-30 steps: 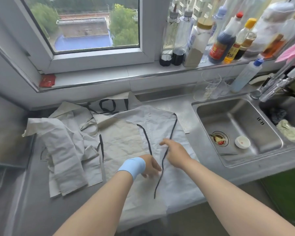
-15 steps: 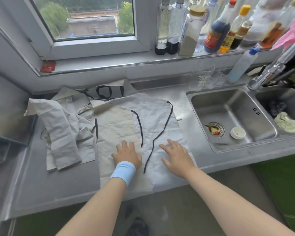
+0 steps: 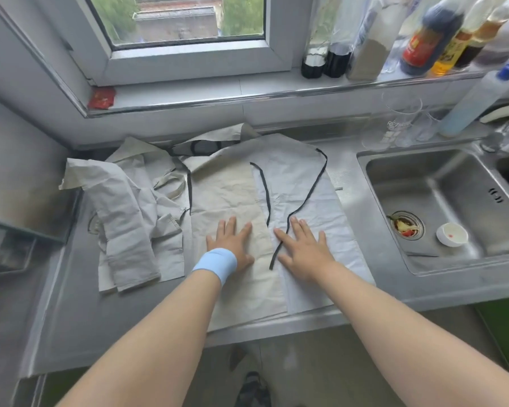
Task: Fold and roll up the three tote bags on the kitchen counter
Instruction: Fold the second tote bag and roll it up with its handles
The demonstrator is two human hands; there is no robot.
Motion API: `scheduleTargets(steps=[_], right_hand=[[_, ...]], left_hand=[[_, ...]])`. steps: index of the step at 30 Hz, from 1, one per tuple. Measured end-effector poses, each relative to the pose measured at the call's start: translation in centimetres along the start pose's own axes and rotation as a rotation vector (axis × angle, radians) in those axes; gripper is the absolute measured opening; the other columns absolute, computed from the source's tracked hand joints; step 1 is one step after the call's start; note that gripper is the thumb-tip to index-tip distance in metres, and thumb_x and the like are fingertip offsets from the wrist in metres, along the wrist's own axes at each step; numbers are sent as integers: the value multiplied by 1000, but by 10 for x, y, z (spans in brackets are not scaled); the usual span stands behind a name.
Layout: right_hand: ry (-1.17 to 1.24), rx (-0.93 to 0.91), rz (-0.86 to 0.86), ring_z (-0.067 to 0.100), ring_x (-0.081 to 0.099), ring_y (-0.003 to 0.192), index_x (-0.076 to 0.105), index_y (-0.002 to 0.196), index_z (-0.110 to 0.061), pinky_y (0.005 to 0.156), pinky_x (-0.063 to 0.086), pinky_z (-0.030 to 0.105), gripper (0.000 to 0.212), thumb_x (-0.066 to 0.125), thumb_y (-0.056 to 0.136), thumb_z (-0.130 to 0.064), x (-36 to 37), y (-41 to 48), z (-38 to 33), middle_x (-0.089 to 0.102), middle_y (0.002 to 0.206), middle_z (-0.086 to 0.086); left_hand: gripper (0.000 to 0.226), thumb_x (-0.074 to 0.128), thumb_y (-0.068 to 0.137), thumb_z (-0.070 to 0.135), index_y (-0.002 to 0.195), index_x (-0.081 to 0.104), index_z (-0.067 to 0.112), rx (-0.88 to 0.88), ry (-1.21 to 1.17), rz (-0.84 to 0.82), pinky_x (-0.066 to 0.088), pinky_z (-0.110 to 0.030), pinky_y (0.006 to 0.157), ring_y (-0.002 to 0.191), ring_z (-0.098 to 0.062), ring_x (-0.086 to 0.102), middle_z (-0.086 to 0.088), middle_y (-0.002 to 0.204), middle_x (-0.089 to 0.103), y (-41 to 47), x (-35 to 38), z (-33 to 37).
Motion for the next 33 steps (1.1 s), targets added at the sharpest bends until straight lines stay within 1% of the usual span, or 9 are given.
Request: scheduleTargets(steps=[4, 7, 12, 15, 20, 24, 28, 31, 33], right_hand=[[45, 6, 7, 21, -15, 151, 5, 155, -43, 118, 1, 60, 67, 38, 97, -54, -15, 16, 0, -18, 164, 3], [147, 25, 118, 21, -8, 152, 18, 154, -37, 119, 5, 55, 60, 42, 99, -45, -21, 10, 6, -8, 165, 3], [158, 305, 313, 28, 22, 143, 37, 146, -25, 107, 32, 48, 54, 52, 95, -34, -26, -25, 53, 20, 158, 9], [268, 515, 263, 29, 28, 134, 31, 146, -21, 101, 38, 47, 66, 58, 90, -44, -16, -47, 82, 27, 148, 10], [502, 589, 267, 32, 40, 123, 29, 144, -16, 91, 47, 43, 84, 74, 78, -43, -2, -69, 98, 34, 135, 11], [769, 690, 290, 34, 62, 101, 50, 120, -12, 82, 53, 38, 45, 66, 78, -21, -4, -77, 106, 58, 116, 9], [1004, 502, 332, 27, 66, 87, 65, 88, -18, 79, 56, 37, 19, 64, 69, -18, -28, -76, 83, 71, 91, 2], [1044, 308, 306, 27, 67, 78, 67, 79, -16, 70, 56, 39, 17, 62, 63, -19, -55, -71, 44, 71, 81, 3], [1050, 175, 246, 22, 61, 70, 62, 71, -21, 62, 49, 32, 7, 63, 65, -18, -73, -70, 7, 65, 76, -1]], left_hand=[[89, 63, 82, 46, 151, 6, 38, 16, 33, 37, 7, -56, 117, 148, -25, -10, 2, 161, -10, 17, -20, -1], [76, 61, 81, 42, 147, 23, 32, 63, 61, 160, 17, -48, 116, 147, -26, 5, -4, 160, 4, 9, -22, 11], [50, 59, 83, 34, 131, 45, 32, 206, -26, 313, 37, -38, 99, 126, -23, 34, 0, 134, 36, -19, -10, 56], [44, 58, 85, 34, 127, 46, 31, 207, -71, 252, 43, -38, 90, 122, -23, 36, -1, 125, 37, -28, 6, 77], [58, 62, 78, 43, 130, 40, 30, 155, 60, 176, 45, -38, 88, 121, -26, 33, -3, 129, 34, -40, 31, 95], [62, 63, 79, 43, 135, 40, 31, 156, -3, 158, 40, -37, 98, 126, -28, 30, -2, 138, 33, -45, 32, 93], [57, 62, 85, 38, 139, 45, 30, 133, -419, 72, 34, -36, 109, 132, -28, 38, -4, 146, 40, -49, 13, 86], [31, 63, 88, 37, 117, 62, 27, 71, -898, 114, 46, -36, 98, 109, -20, 57, -2, 127, 58, -59, -19, 77], [27, 54, 93, 43, 108, 61, 22, -14, -1247, 43, 53, -39, 82, 92, -20, 58, -3, 116, 58, -74, -39, 64]])
Point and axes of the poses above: each hand's wrist, its own y-axis towards the middle knuckle, its own x-axis out of the palm, z = x × y, the point moved 6 cm from there along y, towards the middle knuckle
